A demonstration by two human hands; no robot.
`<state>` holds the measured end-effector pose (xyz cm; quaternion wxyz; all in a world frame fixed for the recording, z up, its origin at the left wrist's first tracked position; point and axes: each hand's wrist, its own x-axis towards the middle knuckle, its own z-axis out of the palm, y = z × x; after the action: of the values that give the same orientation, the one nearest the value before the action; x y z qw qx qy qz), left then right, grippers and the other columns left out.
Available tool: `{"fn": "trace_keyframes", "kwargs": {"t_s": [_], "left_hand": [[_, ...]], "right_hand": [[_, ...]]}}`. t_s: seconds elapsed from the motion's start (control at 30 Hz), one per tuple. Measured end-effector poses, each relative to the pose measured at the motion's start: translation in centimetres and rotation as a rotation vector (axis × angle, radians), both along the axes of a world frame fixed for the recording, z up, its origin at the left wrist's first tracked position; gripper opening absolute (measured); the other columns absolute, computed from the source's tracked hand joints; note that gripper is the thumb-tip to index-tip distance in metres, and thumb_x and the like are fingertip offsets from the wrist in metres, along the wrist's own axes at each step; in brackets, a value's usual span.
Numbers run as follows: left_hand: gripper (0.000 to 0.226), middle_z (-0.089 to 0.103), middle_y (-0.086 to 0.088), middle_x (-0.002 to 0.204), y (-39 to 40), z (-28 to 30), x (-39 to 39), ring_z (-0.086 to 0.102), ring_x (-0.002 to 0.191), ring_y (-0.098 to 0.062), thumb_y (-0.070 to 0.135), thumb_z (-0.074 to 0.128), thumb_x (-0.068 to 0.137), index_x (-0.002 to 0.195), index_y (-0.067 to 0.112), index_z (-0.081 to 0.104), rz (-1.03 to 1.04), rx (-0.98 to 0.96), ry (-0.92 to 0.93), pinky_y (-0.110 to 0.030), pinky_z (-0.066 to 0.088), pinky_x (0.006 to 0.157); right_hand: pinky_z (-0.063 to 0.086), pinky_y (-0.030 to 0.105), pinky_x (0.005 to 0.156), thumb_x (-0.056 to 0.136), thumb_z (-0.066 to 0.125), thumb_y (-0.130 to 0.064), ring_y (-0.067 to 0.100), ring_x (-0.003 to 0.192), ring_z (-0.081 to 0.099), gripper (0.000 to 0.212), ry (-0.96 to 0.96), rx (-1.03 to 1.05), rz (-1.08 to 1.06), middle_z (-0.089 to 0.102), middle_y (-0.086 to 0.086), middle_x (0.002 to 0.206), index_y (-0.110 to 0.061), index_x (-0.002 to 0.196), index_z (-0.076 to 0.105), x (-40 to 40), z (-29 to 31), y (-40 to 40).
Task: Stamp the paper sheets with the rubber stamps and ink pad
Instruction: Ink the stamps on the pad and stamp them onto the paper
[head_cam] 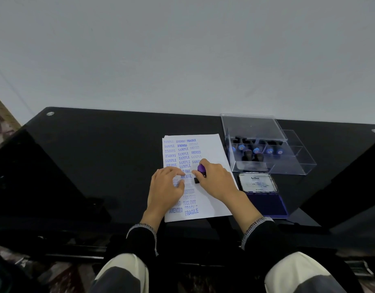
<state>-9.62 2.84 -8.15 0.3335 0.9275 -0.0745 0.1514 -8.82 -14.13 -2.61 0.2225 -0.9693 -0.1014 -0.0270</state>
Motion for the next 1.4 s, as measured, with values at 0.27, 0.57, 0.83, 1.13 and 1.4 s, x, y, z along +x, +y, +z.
{"fn": "trace_keyframes", "kwargs": {"t_s": [0.27, 0.57, 0.83, 1.13, 1.4], "left_hand": [[0.017, 0.060, 0.018, 0.111, 0.0, -0.1, 0.0, 0.046, 0.104, 0.002, 0.025, 0.065, 0.087, 0.103, 0.029, 0.066, 0.007, 0.003, -0.005, -0.033, 0.031, 0.110], [0.017, 0.060, 0.018, 0.112, 0.0, 0.1, 0.0, 0.045, 0.105, 0.002, 0.025, 0.064, 0.088, 0.104, 0.029, 0.066, 0.013, 0.017, 0.013, -0.028, 0.025, 0.109], [0.016, 0.058, 0.020, 0.111, 0.1, 0.1, 0.0, 0.043, 0.105, 0.004, 0.026, 0.064, 0.088, 0.103, 0.031, 0.065, 0.006, 0.006, 0.023, -0.028, 0.026, 0.108], [0.016, 0.059, 0.019, 0.112, 0.1, 0.0, 0.1, 0.048, 0.109, -0.002, 0.024, 0.064, 0.088, 0.102, 0.031, 0.066, 0.006, -0.011, 0.029, -0.032, 0.027, 0.111], [0.015, 0.058, 0.021, 0.110, 0.0, 0.1, 0.1, 0.046, 0.106, 0.001, 0.024, 0.064, 0.088, 0.101, 0.031, 0.066, 0.004, -0.017, 0.032, -0.033, 0.028, 0.111]], "right_hand": [[0.032, 0.030, 0.055, 0.097, 0.049, -0.040, 0.020, 0.067, 0.047, 0.024, -0.043, 0.027, -0.014, 0.052, -0.003, 0.078, -0.018, 0.090, 0.041, -1.0, -0.5, 0.0], [0.039, 0.031, 0.061, 0.097, 0.050, -0.039, 0.022, 0.071, 0.050, 0.024, 0.015, 0.047, -0.012, 0.054, 0.000, 0.081, -0.016, 0.092, 0.044, 0.1, 0.1, 0.1], [0.042, 0.033, 0.059, 0.096, 0.052, -0.038, 0.019, 0.065, 0.050, 0.026, 0.036, 0.276, -0.097, 0.054, 0.001, 0.074, -0.013, 0.088, 0.048, -0.5, -0.1, -0.7], [0.055, 0.043, 0.079, 0.099, 0.048, -0.027, 0.015, 0.066, 0.049, 0.029, 0.100, 0.926, -0.526, 0.051, 0.012, 0.080, 0.000, 0.096, 0.054, -0.4, -0.1, -3.8], [0.044, 0.023, 0.058, 0.100, 0.045, -0.027, 0.017, 0.066, 0.050, 0.030, 0.090, 0.911, -0.537, 0.053, 0.014, 0.080, 0.002, 0.097, 0.053, -0.7, -1.0, -3.8]]}}
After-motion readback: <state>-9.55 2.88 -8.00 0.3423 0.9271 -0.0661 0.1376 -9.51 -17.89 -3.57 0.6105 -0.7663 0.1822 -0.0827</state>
